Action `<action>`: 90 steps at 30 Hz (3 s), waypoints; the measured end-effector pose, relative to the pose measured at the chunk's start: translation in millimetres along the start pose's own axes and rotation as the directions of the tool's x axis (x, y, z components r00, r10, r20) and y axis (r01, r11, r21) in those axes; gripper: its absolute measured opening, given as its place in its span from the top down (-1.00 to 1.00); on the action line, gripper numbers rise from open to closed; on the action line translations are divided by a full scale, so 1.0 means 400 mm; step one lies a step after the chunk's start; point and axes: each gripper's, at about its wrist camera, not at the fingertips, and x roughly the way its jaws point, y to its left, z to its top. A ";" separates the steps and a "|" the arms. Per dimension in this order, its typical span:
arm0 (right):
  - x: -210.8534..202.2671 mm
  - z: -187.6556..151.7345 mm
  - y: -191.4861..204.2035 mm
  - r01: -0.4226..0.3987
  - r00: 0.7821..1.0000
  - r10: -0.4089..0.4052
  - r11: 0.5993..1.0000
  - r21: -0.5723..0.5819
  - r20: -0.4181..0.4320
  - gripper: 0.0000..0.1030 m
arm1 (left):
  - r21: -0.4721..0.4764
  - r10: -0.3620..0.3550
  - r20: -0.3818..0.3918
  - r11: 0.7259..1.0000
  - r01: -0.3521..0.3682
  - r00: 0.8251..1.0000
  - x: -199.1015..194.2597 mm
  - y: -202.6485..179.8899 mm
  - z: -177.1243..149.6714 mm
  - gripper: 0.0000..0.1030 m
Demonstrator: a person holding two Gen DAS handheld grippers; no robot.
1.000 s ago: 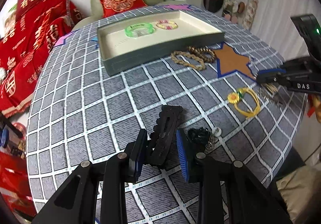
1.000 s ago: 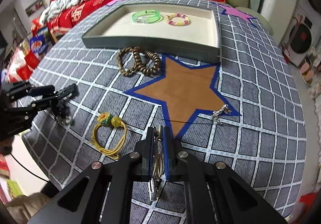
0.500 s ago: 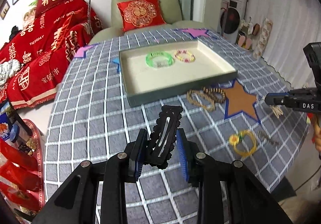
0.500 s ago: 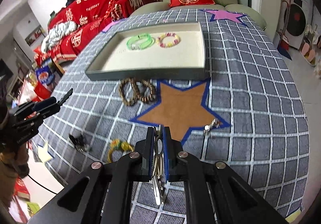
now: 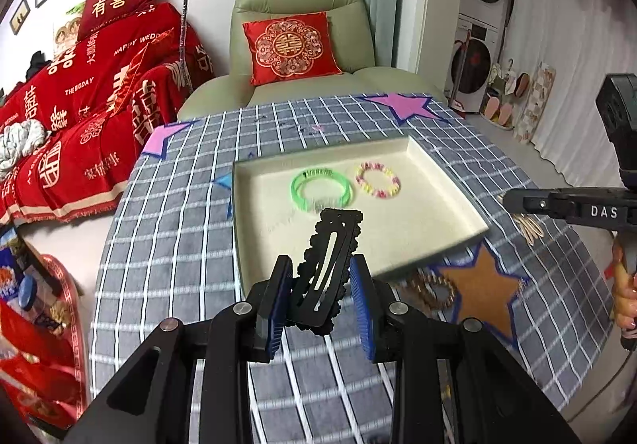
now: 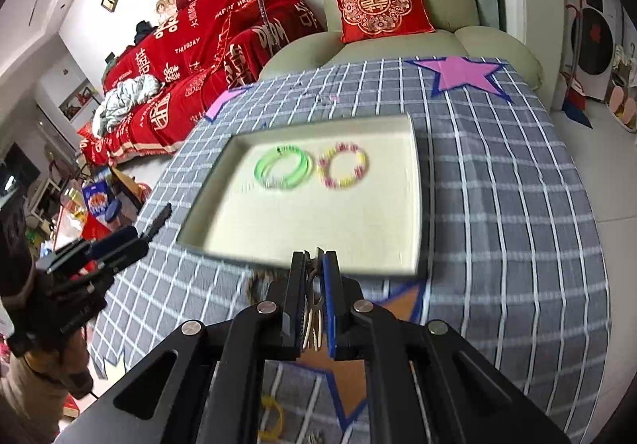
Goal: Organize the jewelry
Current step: 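Carry the black hair clip with the left tool while the right tool carries the hair claw into the tray, then open the left tool on the hair clip while the right tool releases the hair claw in the tray, then move the left tool to the beige braided bracelet while the right tool moves to the silver chain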
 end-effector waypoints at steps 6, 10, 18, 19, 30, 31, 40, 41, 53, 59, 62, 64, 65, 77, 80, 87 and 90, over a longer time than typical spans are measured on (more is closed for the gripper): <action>0.090 0.105 -0.012 -0.010 1.000 0.010 1.000 0.019 -0.013 0.83 | -0.019 0.029 -0.023 0.999 -0.029 0.999 0.096 0.014 0.072 0.25; 0.155 0.154 -0.028 -0.005 1.000 0.006 0.999 0.039 -0.025 0.83 | -0.051 0.043 -0.048 0.998 -0.045 0.998 0.172 0.029 0.101 0.25; 0.299 0.188 -0.073 0.015 0.997 -0.008 0.995 0.095 -0.073 0.83 | -0.048 0.094 -0.110 0.994 -0.099 0.990 0.293 0.025 0.103 0.25; 0.311 0.187 -0.077 0.018 0.997 -0.010 0.995 0.100 -0.078 0.83 | -0.043 0.101 -0.117 0.993 -0.107 0.988 0.305 0.024 0.100 0.25; 0.391 0.172 -0.119 0.071 0.993 -0.058 0.990 0.124 -0.104 0.83 | -0.026 0.123 -0.165 0.991 -0.129 0.979 0.375 0.005 0.086 0.25; 0.392 0.171 -0.120 0.069 0.993 -0.056 0.990 0.125 -0.100 0.83 | -0.023 0.127 -0.164 0.991 -0.133 0.978 0.376 0.005 0.085 0.25; 0.393 0.163 -0.118 0.076 0.993 -0.063 0.989 0.127 -0.099 0.81 | 0.014 0.164 -0.203 0.986 -0.165 0.965 0.395 -0.015 0.070 0.25; 0.394 0.163 -0.120 0.072 0.993 -0.059 0.989 0.133 -0.105 0.81 | 0.013 0.162 -0.203 0.987 -0.163 0.966 0.392 -0.016 0.071 0.25; 0.328 0.178 -0.112 0.027 0.999 -0.021 0.987 0.156 -0.045 0.12 | 0.007 0.179 -0.113 0.984 -0.180 0.977 0.312 -0.023 0.106 -0.99; 0.261 0.180 -0.106 0.009 1.000 -0.008 0.985 0.172 -0.004 -0.21 | -0.036 0.174 -0.089 0.983 -0.177 0.981 0.248 -0.017 0.111 -0.99; 0.219 0.173 -0.099 0.005 1.000 -0.007 0.986 0.167 0.012 -0.48 | -0.055 0.160 -0.080 0.985 -0.165 0.984 0.203 -0.022 0.100 -0.99; 0.184 0.163 -0.097 0.002 1.000 -0.007 0.985 0.171 0.030 -0.60 | -0.065 0.147 -0.077 0.986 -0.152 0.986 0.178 -0.026 0.090 -0.99; 0.171 0.159 -0.097 -0.001 0.999 -0.006 0.985 0.174 0.038 -0.61 | -0.067 0.143 -0.077 0.987 -0.149 0.987 0.167 -0.029 0.084 -0.99; -0.008 0.042 -0.097 -0.003 0.996 -0.012 0.985 0.170 0.087 -0.66 | -0.143 0.089 -0.124 0.984 -0.107 0.988 0.090 -0.079 -0.035 -0.99; -0.037 0.005 -0.105 0.002 0.996 -0.016 0.986 0.167 0.084 -0.66 | -0.149 0.093 -0.140 0.982 -0.114 0.986 0.089 -0.089 -0.065 -0.99; -0.062 -0.092 -0.147 0.084 0.996 -0.088 0.986 0.147 0.025 -0.66 | -0.180 0.110 -0.198 0.973 -0.147 0.974 0.114 -0.099 -0.112 -0.99; -0.055 -0.138 -0.167 0.138 0.990 -0.138 0.981 0.135 -0.015 -0.66 | -0.189 0.120 -0.221 0.968 -0.163 0.968 0.128 -0.102 -0.126 -0.99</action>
